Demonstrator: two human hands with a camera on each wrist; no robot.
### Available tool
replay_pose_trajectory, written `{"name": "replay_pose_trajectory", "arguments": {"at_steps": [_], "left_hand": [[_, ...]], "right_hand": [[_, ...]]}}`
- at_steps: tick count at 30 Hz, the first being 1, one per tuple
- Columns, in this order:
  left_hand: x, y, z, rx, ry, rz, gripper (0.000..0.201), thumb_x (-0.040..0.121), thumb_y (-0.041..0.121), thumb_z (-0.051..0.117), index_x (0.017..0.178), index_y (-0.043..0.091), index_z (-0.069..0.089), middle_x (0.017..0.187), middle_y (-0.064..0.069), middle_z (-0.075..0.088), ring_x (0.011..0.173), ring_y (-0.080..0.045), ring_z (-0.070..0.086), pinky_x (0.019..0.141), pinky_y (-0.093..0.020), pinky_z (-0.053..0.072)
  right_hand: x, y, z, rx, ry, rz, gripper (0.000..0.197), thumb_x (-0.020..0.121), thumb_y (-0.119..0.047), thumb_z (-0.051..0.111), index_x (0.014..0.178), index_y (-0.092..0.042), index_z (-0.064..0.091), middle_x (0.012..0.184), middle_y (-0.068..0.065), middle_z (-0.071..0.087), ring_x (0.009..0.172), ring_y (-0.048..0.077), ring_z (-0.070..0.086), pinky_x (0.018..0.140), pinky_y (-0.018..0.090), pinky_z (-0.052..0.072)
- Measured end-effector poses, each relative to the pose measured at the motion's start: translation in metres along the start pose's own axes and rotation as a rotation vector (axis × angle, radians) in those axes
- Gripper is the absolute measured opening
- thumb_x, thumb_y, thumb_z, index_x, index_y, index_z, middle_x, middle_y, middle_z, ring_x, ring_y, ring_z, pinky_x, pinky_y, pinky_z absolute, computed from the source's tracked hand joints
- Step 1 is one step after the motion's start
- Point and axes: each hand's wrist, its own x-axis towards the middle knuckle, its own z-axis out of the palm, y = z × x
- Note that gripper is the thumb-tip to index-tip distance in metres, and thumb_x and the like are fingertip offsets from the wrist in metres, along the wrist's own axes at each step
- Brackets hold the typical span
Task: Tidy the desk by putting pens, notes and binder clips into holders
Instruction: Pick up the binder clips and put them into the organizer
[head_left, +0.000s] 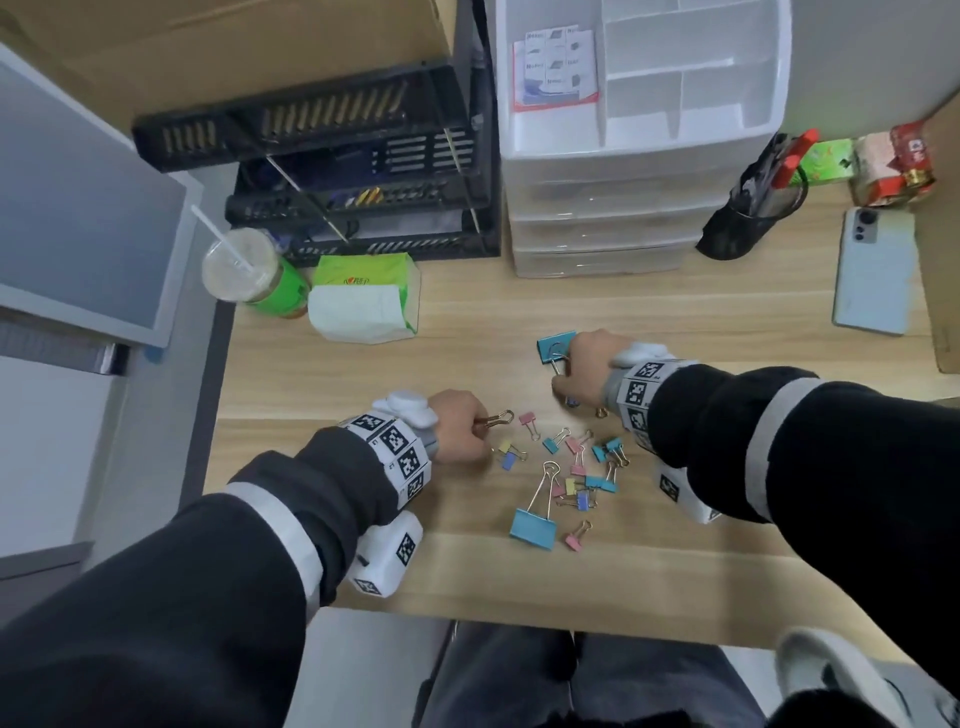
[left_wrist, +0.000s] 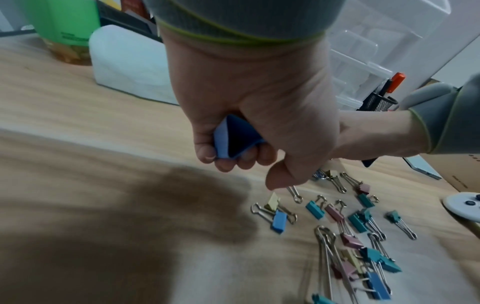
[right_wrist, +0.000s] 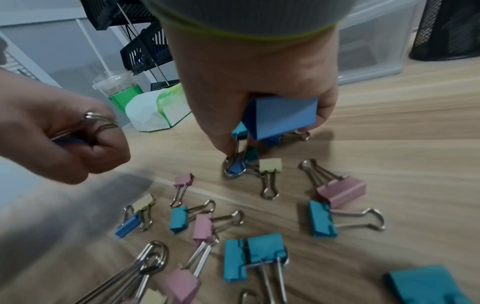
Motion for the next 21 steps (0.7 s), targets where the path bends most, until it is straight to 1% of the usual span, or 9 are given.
{"name": "replay_pose_trajectory", "arguments": {"at_steps": [3, 7, 9, 12, 13, 15, 18, 19, 21], "left_hand": [[-0.004, -0.001, 0.009, -0.032, 0.008, -0.02, 0.013, 0.078, 0.022, 0.068, 0.067, 0.021, 0.062, 0.063, 0.005, 0.058, 0.059, -0.016, 0.054, 0.05, -0.019, 0.038], [-0.007, 0.009, 0.026, -0.058, 0.019, -0.069, 0.012, 0.073, 0.018, 0.068, 0.064, 0.022, 0.062, 0.062, 0.009, 0.058, 0.06, -0.014, 0.056, 0.049, -0.017, 0.041], [-0.009, 0.017, 0.034, -0.068, -0.004, -0.071, 0.011, 0.069, 0.026, 0.072, 0.065, 0.019, 0.065, 0.061, 0.007, 0.058, 0.056, -0.014, 0.055, 0.051, -0.02, 0.043], [-0.002, 0.027, 0.044, 0.033, -0.061, -0.034, 0.028, 0.07, 0.041, 0.075, 0.071, 0.015, 0.067, 0.066, 0.002, 0.06, 0.057, -0.017, 0.054, 0.055, -0.027, 0.046], [0.0, 0.029, 0.046, 0.075, -0.072, -0.025, 0.029, 0.072, 0.043, 0.075, 0.073, 0.015, 0.065, 0.068, 0.001, 0.06, 0.059, -0.017, 0.054, 0.055, -0.027, 0.045], [0.007, 0.032, 0.051, 0.124, -0.079, -0.028, 0.032, 0.074, 0.045, 0.075, 0.074, 0.017, 0.062, 0.07, 0.001, 0.058, 0.061, -0.017, 0.053, 0.053, -0.026, 0.042], [0.01, 0.036, 0.057, 0.161, -0.067, -0.053, 0.04, 0.077, 0.051, 0.075, 0.071, 0.018, 0.052, 0.064, 0.003, 0.049, 0.061, -0.015, 0.049, 0.048, -0.023, 0.033], [0.01, 0.038, 0.057, 0.167, -0.059, -0.057, 0.041, 0.077, 0.052, 0.074, 0.072, 0.018, 0.051, 0.064, 0.003, 0.048, 0.062, -0.015, 0.049, 0.047, -0.023, 0.032], [0.012, 0.045, 0.058, 0.165, -0.041, -0.065, 0.038, 0.077, 0.05, 0.075, 0.075, 0.018, 0.056, 0.066, 0.003, 0.051, 0.062, -0.015, 0.051, 0.047, -0.023, 0.032]], "right_hand": [[0.001, -0.005, 0.001, 0.007, 0.014, 0.038, 0.029, 0.075, -0.044, 0.064, 0.087, -0.018, 0.059, 0.071, -0.001, 0.063, 0.06, 0.014, 0.062, 0.063, 0.029, 0.059], [0.002, -0.008, 0.003, 0.016, 0.038, 0.068, 0.032, 0.076, -0.045, 0.063, 0.091, -0.018, 0.057, 0.074, -0.001, 0.063, 0.064, 0.015, 0.063, 0.067, 0.034, 0.061], [0.001, -0.008, 0.004, 0.01, 0.043, 0.083, 0.03, 0.078, -0.045, 0.062, 0.091, -0.018, 0.057, 0.074, -0.001, 0.063, 0.064, 0.015, 0.063, 0.066, 0.032, 0.06], [0.0, -0.006, 0.004, 0.004, 0.059, 0.097, 0.023, 0.084, -0.039, 0.062, 0.085, -0.016, 0.057, 0.072, -0.001, 0.063, 0.06, 0.013, 0.061, 0.059, 0.026, 0.055], [0.0, -0.007, 0.002, 0.0, 0.057, 0.097, 0.021, 0.085, -0.037, 0.061, 0.084, -0.016, 0.056, 0.072, -0.001, 0.063, 0.06, 0.013, 0.06, 0.058, 0.025, 0.053], [-0.002, -0.006, 0.0, -0.019, 0.045, 0.088, 0.018, 0.085, -0.033, 0.061, 0.086, -0.016, 0.058, 0.073, 0.0, 0.063, 0.062, 0.014, 0.061, 0.061, 0.027, 0.055], [-0.004, -0.002, 0.001, -0.029, 0.028, 0.081, 0.017, 0.084, -0.032, 0.062, 0.086, -0.015, 0.058, 0.074, 0.0, 0.063, 0.064, 0.016, 0.064, 0.066, 0.031, 0.06], [-0.005, 0.0, 0.001, -0.029, 0.017, 0.086, 0.018, 0.083, -0.032, 0.062, 0.085, -0.015, 0.058, 0.074, 0.0, 0.064, 0.064, 0.016, 0.064, 0.066, 0.032, 0.06], [-0.006, 0.003, 0.001, -0.022, 0.015, 0.096, 0.018, 0.083, -0.032, 0.063, 0.088, -0.015, 0.06, 0.074, 0.0, 0.064, 0.065, 0.017, 0.065, 0.067, 0.032, 0.06]]}}
